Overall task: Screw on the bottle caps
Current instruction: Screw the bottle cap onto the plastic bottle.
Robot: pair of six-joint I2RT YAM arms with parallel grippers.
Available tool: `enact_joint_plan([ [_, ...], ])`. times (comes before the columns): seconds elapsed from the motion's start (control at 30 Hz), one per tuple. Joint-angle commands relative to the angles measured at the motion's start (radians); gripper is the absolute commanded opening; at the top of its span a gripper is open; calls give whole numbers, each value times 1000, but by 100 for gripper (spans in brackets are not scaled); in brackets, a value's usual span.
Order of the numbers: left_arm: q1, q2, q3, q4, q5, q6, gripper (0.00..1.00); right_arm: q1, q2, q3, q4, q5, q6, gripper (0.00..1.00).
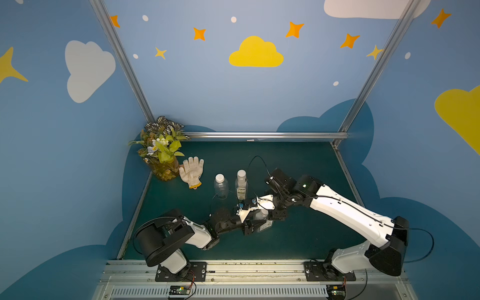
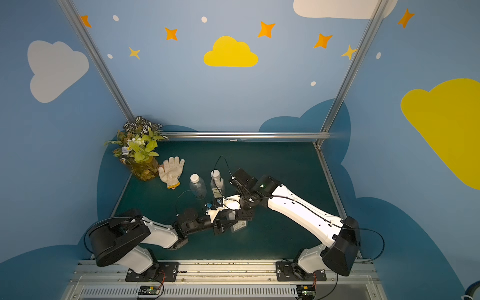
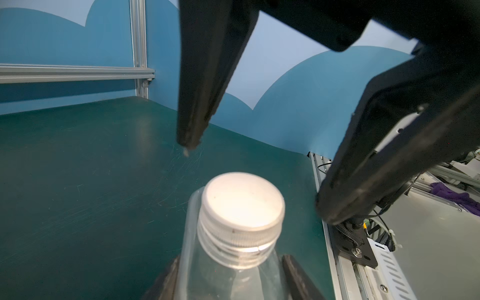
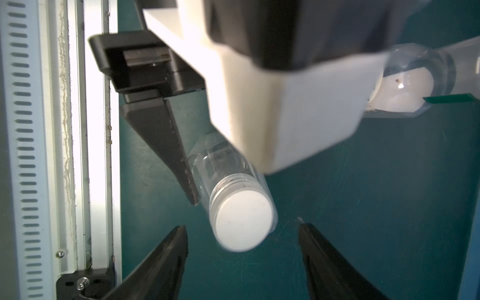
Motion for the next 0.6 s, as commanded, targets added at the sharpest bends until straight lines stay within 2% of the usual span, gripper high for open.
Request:
enact_joint_plan([
  [0.0,-3,29,-13,-107,42,-22,3,-5,27,33,-31,-24,-28,70],
  [0.13,-1,29,-18,-104,43,-23,3,-5,51,37,-33,-30,-26,65],
  [0.27,-1,30,-18,-103,43,-23,4,-6,65,43,-40,-38,-17,55],
  [0.57,0,38,-18,-93,47,-28,3,-5,73,24,-52,-60,23,55],
])
